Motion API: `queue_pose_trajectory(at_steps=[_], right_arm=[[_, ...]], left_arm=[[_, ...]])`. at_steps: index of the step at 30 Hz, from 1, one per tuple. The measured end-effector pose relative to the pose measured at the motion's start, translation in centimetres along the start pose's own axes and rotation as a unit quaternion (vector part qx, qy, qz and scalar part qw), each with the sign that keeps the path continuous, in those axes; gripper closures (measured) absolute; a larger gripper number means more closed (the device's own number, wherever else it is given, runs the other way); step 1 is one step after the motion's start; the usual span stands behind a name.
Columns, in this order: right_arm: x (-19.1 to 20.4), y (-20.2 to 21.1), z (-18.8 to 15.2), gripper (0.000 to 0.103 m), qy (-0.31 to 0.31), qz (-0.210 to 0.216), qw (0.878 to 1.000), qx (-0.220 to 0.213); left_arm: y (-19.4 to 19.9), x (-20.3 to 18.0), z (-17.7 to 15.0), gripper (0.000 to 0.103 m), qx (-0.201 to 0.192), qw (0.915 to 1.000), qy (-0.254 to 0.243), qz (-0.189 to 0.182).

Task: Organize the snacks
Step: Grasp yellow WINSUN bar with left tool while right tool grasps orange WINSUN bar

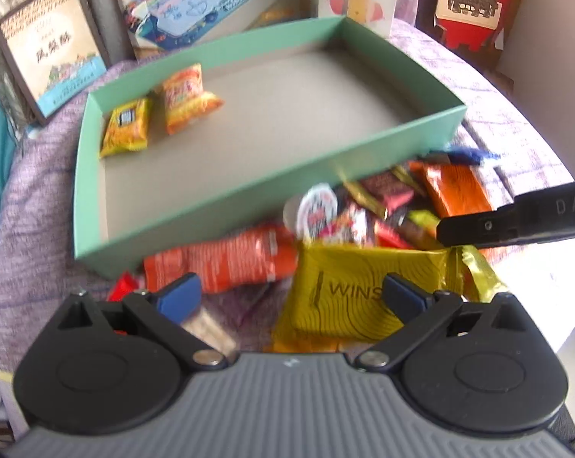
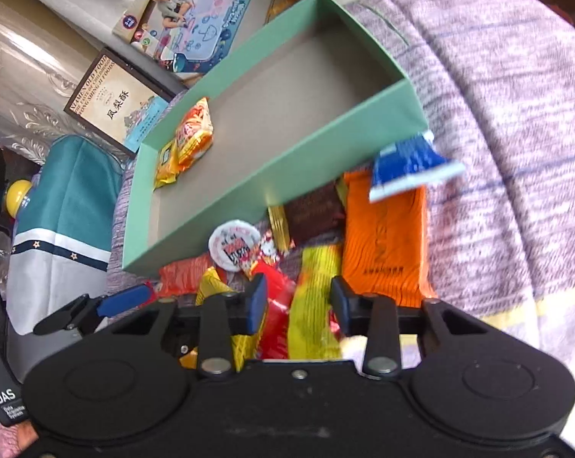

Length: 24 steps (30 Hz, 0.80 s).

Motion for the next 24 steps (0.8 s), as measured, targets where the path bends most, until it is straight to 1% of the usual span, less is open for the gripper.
queue_pose_trajectory(at_steps=[2,4,6,7,10,13,14,16,17,18,19,20,24], right_arm=[[0.0,-0.3,-1.0,0.067,0.006,0.0,1.0,0.012],[-0.1,-0.6,-2.0,0.067,0.011,0.001,1.0,0.029],[-0.1,-0.7,-2.6,0.067,0.022,-0.01,0.999,0.032],[-0.2,-0.5,-2.8,0.067,0.024,-0.011,0.999,0.031],[-0.6,0.3,-2.9,0.067,0.016,0.009,0.999,0.027],[-1.0,1.9,-2.5,0.066,0.014,0.011,1.0,0.003],[-1.3,2.5,-2.3,0.066,0.012,0.009,1.0,-0.008],[-1.8,3.4,-1.6,0.065,0.013,-0.012,0.999,-0.032],[-2.1,3.7,-1.2,0.061,0.014,-0.027,0.999,-0.043],[-2.5,3.8,-0.9,0.051,0.015,-0.043,0.998,-0.05],[-2.7,3.7,-0.6,0.045,0.017,-0.058,0.997,-0.056],[-2.8,3.4,-0.4,0.038,0.019,-0.071,0.996,-0.058],[-2.6,1.7,0.2,0.037,0.033,-0.087,0.994,-0.054]], left_arm=[[-0.5,0.5,-1.1,0.0,0.017,0.9998,-0.007,0.012],[-0.8,0.9,-2.1,0.0,0.026,0.9991,-0.014,0.029],[-0.8,1.4,-2.5,0.0,0.033,0.999,-0.002,0.029],[-0.6,1.6,-2.5,0.0,0.035,0.999,0.008,0.024],[0.2,1.7,-2.1,0.0,0.036,0.9988,0.031,0.007],[0.9,1.0,-1.3,0.0,0.04,0.9977,0.051,-0.02],[1.0,0.6,-1.0,0.0,0.043,0.9969,0.059,-0.028],[0.6,-0.2,-0.4,0.0,0.05,0.9946,0.08,-0.042],[0.3,-0.7,-0.1,0.0,0.053,0.9937,0.089,-0.044],[-0.1,-1.2,0.0,0.0,0.054,0.9933,0.093,-0.041],[-0.5,-1.6,0.1,0.0,0.054,0.9935,0.094,-0.034],[-1.0,-1.9,0.0,0.0,0.055,0.9941,0.09,-0.027],[-2.1,-2.7,-0.9,0.0,0.06,0.9969,0.051,0.005]])
Point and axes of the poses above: each gripper's, at about its wrist camera, not at the fingertips, and y roughly against the way its jaws point, x to its left, z to its top, the point moved 4 cm from there along -y, roughly the way its jaws point, and after that the axes turned 14 degrees about y, right-handed, at the moved point
